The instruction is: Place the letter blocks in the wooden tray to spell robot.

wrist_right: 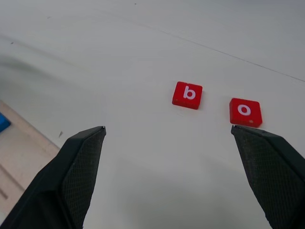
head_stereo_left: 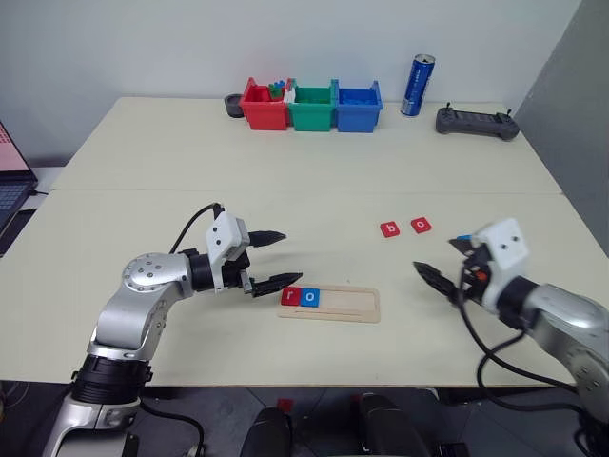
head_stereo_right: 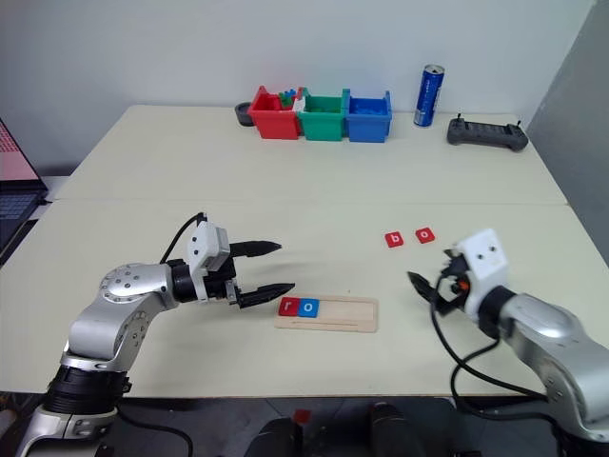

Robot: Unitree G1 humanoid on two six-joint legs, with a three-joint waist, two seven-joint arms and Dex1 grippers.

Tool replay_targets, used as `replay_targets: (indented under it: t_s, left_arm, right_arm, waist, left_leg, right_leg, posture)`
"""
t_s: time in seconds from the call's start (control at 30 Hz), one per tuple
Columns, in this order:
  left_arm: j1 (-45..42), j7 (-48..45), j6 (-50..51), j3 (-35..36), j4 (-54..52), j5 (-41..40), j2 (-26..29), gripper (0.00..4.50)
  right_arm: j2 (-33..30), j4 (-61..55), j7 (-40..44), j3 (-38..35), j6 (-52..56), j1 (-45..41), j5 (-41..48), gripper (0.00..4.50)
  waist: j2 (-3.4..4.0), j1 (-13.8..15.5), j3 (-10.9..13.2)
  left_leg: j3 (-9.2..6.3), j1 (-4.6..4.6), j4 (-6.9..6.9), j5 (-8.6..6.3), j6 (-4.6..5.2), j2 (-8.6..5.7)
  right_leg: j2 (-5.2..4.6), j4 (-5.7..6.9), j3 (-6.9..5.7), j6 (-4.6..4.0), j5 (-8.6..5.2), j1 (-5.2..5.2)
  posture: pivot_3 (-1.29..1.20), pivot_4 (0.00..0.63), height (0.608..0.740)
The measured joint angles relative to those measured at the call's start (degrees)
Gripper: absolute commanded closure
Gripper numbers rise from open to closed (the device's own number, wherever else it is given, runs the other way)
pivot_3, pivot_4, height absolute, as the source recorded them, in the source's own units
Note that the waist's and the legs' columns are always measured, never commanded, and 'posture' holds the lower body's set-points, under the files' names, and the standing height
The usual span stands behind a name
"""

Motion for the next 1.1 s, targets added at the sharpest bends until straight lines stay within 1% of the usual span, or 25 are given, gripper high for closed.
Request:
replay_targets:
  t_s: [0.13,0.33,0.53,0.77,0.87,0.97,1.03,1.1]
  left_arm:
    - [0.30,-3.03,1.45,-0.10,-0.65,-1.26,2.97,0.05]
    - [2.78,-6.51,3.33,0.44,-3.32,-2.95,7.74,0.05]
    - [4.00,-7.34,4.94,0.69,-6.07,-4.38,9.74,0.05]
    - [4.98,-7.69,5.75,1.55,-6.82,-5.10,11.31,0.05]
    - [6.00,-7.73,4.71,1.73,-6.81,-4.88,11.87,0.00]
    - [7.32,-7.74,3.73,1.73,-6.79,-4.83,11.87,0.00]
    - [7.52,-7.72,3.32,1.76,-6.76,-4.84,11.86,0.00]
    - [8.02,-7.69,2.41,1.89,-6.75,-4.86,11.78,0.00]
  right_arm:
    - [5.55,9.72,-4.09,5.37,-0.33,-7.68,-5.20,0.00]
    - [10.58,21.97,-5.45,10.08,-5.35,-12.62,-11.98,0.00]
    - [15.94,32.62,-5.42,10.76,-11.20,-15.48,-15.32,0.00]
    - [18.99,40.56,-5.54,10.57,-15.60,-19.06,-18.82,0.00]
    - [20.04,42.20,-6.57,9.57,-15.51,-20.17,-19.07,0.56]
    - [20.16,42.85,-7.00,8.10,-15.36,-20.43,-19.22,1.57]
    - [20.17,42.99,-7.36,7.69,-15.34,-20.43,-19.55,2.37]
    - [20.18,42.93,-7.31,7.52,-15.33,-20.38,-19.80,3.04]
  waist:
    - [0.00,-0.21,0.01]
    - [0.03,-0.25,0.03]
    - [0.08,-0.42,0.05]
    - [0.08,-0.65,0.06]
    - [0.08,-0.74,0.05]
    - [0.08,-0.70,0.05]
    - [0.08,-0.66,0.05]
    - [0.08,-0.78,0.05]
  left_leg:
    - [-0.01,-0.06,-0.02,0.00,0.00,0.00]
    - [-0.01,-0.09,-0.09,-0.01,0.01,0.00]
    - [0.00,-0.08,-0.08,-0.01,0.01,0.00]
    - [-0.02,-0.08,-0.08,-0.02,0.01,0.00]
    - [-0.02,-0.06,-0.08,-0.01,0.01,0.00]
    - [-0.02,-0.06,-0.08,-0.01,0.01,0.00]
    - [-0.02,-0.06,-0.08,-0.01,0.01,0.00]
    - [-0.01,-0.06,-0.08,-0.02,0.01,0.00]
  right_leg:
    - [-0.01,-0.02,-0.01,-0.01,0.00,-0.05]
    - [-0.04,-0.03,-0.04,-0.02,0.00,-0.10]
    - [-0.04,0.00,-0.03,-0.02,0.01,-0.11]
    - [-0.03,0.01,-0.04,-0.03,0.01,-0.12]
    - [-0.03,0.03,-0.04,-0.03,0.01,-0.11]
    - [-0.04,0.03,-0.04,-0.03,0.01,-0.11]
    - [-0.04,0.02,-0.04,-0.03,0.01,-0.11]
    - [-0.03,0.02,-0.03,-0.03,0.01,-0.11]
  posture:
    - [0.00,0.150,0.740]
    - [0.00,0.150,0.740]
    - [0.00,0.150,0.740]
    - [0.00,0.150,0.740]
    - [0.00,0.150,0.740]
    - [0.00,0.150,0.740]
    - [0.00,0.150,0.740]
    - [0.00,0.150,0.740]
